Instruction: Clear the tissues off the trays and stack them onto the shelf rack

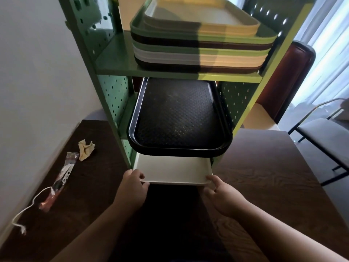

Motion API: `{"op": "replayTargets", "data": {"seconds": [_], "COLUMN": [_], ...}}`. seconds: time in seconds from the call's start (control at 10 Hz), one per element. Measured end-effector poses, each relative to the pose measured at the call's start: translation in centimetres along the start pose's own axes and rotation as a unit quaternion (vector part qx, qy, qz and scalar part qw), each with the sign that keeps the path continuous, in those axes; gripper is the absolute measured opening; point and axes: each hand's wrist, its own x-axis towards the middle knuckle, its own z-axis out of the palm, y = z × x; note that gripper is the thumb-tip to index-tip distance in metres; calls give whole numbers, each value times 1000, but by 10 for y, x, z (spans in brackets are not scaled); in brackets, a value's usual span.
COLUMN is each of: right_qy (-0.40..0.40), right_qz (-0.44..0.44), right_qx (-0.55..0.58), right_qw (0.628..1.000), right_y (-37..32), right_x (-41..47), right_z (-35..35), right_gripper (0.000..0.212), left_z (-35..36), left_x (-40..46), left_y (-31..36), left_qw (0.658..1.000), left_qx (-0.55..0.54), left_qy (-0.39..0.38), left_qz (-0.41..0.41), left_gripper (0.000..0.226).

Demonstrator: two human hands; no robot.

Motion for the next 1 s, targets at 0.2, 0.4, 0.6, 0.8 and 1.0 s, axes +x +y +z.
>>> {"op": "replayTargets", "data": {"seconds": [0.2, 0.4, 0.6, 0.8, 1.0], "right_qy": [0, 51, 114, 130, 147], "right_qz": [-13, 29, 25, 50, 49], "right_qx": [-107, 48, 136, 215, 233], "right_qw": [994, 997, 984, 967, 960], "right_y": [2, 2, 4, 35, 72], "right_x": [6, 15, 23, 25, 28], "right_z": [-7, -8, -26, -46, -73], "right_gripper": [60, 61, 44, 34, 36], "left_z": [-2, -3, 13, 33, 56], "left_x": [6, 1, -10, -17, -22], "left_y": [7, 47, 102, 142, 190], "left_qw": [999, 998, 993, 989, 987], "left_qx": [21, 42, -16, -30, -31], "left_qy": [-21, 13, -42, -88, -106], "left_qz": [-24, 47, 105, 116, 116], "left_gripper": [29, 40, 33, 37, 27]}}
